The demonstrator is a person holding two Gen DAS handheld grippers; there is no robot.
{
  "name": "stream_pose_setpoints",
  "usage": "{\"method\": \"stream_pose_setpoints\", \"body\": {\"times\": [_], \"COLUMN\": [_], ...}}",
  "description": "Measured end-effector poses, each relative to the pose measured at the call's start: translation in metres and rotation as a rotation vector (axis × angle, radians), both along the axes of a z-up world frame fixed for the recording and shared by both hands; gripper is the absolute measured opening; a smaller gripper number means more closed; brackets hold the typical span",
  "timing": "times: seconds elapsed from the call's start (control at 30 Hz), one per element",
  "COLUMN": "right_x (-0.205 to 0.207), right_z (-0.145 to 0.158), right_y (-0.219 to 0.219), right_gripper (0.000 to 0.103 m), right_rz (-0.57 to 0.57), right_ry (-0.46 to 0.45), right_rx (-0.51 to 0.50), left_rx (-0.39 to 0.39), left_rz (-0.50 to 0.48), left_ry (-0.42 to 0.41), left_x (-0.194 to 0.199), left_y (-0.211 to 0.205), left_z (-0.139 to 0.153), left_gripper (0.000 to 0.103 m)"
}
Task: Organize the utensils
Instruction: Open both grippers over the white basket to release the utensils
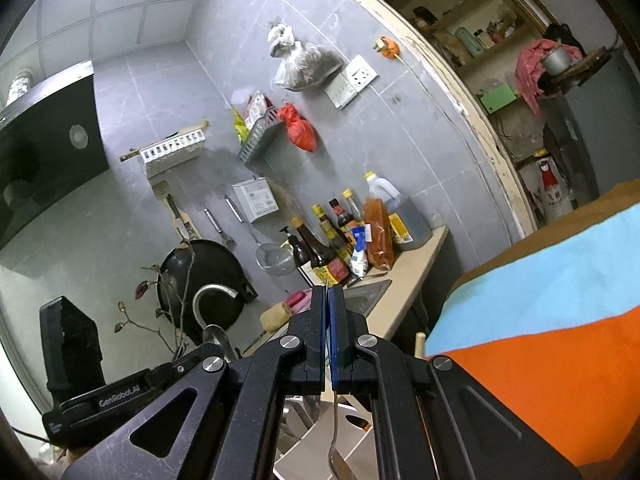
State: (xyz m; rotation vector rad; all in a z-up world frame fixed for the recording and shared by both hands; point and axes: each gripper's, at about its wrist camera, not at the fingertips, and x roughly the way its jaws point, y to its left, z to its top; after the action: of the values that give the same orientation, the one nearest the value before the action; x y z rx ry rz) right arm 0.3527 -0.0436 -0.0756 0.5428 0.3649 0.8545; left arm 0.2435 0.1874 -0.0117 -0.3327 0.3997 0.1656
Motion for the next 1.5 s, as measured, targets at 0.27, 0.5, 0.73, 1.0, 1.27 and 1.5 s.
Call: {"method": "stream_pose_setpoints", "body": {"times": [0.27, 0.5, 0.73, 1.0, 1.27, 1.5], "right_x": [-0.003, -0.006, -0.011, -0.019, -0.036, -0.053], "right_z": [-0.010, -0.011, -0.003, 0.018, 0.049, 0.080], "right_y": [0.005, 0.002, -0.006, -0.030, -0.070, -0.111], "right_gripper": [0.005, 0.005, 0.005, 0.042, 0.058, 0.078], "right_rz": [-0.026, -0.029, -0.021, -0.069, -0.183, -0.310], "right_ry": [0.025, 0.039, 0.019, -0.019, -0.099, -0.169], "right_rx": [-0.023, -0.048, -0.063, -0.053, -0.114, -0.178], "left_rx": [-0.033, -0.138, -0.172, -0.174, -0.138, -0.100], "left_rz": [-0.014, -0.045, -0.075, -0.104, -0.135, -0.161], "left_ry": [0.037, 0.045, 0.010, -0.081, -0.139, -0.178], "left_x": [0.000, -0.002, -0.006, -0.007, -0.004, -0.002], "left_y": [0.003, 0.011, 0.009, -0.004, -0.035, -0.065], "left_z": [-0.009, -0.018, -0.018, -0.005, 0.008, 0.020], "left_gripper": [0.002, 0.004, 0.014, 0.040, 0.060, 0.074]}}
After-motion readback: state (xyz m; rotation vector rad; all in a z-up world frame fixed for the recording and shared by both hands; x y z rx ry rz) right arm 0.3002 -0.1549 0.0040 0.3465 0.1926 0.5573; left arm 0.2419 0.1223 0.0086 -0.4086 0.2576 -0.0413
